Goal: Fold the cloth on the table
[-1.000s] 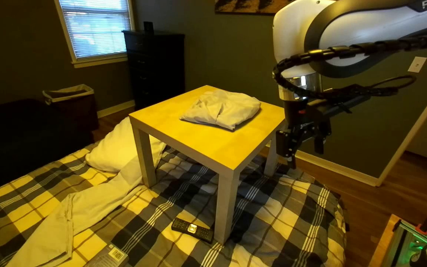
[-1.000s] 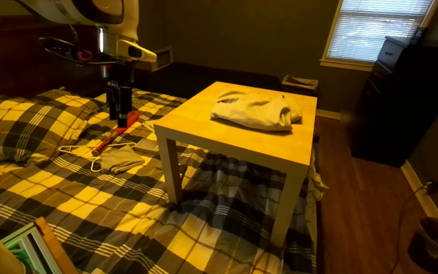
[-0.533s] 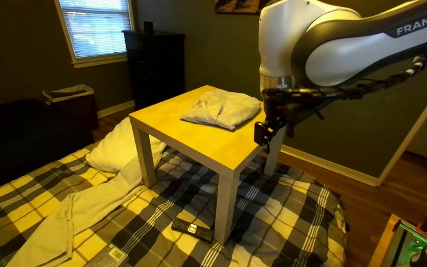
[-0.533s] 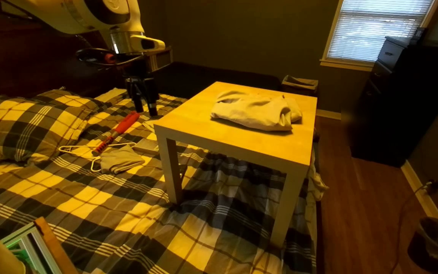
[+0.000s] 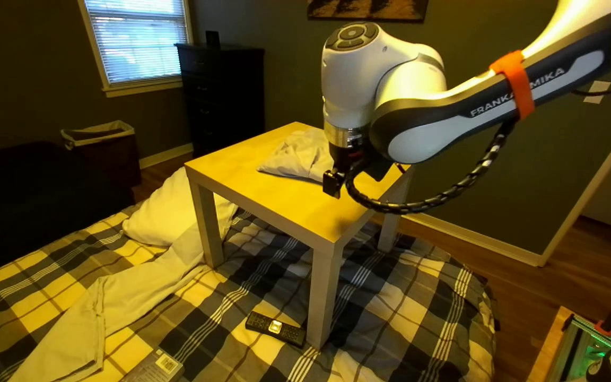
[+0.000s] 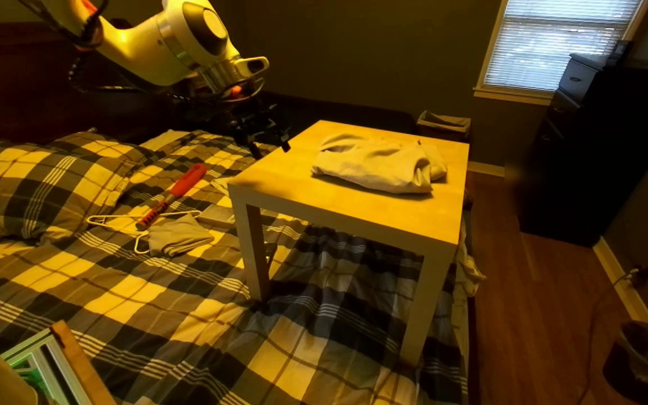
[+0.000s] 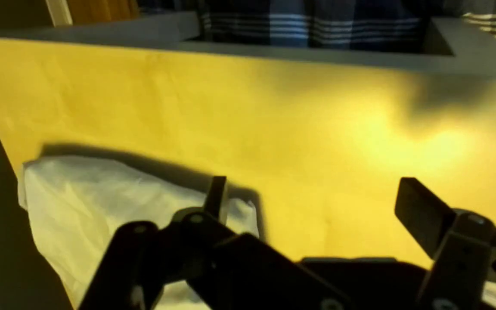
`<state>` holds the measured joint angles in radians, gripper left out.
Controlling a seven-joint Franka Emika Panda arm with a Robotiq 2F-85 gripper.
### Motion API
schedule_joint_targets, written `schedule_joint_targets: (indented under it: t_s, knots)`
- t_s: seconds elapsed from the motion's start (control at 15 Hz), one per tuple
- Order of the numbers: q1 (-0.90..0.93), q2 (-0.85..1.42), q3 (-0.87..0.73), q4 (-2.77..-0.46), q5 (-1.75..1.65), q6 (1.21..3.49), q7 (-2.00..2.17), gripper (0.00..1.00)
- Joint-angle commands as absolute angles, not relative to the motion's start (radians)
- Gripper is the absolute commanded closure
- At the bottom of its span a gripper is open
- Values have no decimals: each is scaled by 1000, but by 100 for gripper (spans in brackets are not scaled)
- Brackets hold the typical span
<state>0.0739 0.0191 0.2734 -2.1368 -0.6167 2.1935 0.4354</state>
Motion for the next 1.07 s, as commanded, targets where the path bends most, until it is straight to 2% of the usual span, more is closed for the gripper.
schedule_joint_targets:
  t_s: [0.0,0.53,1.0]
  knots:
    - [117,153,210,-2029,-815,2277,433,0]
    - [171,319,102,-1876,-1116,2367,536,0]
    - [189,411,69,-1807,-1208,2360,636,0]
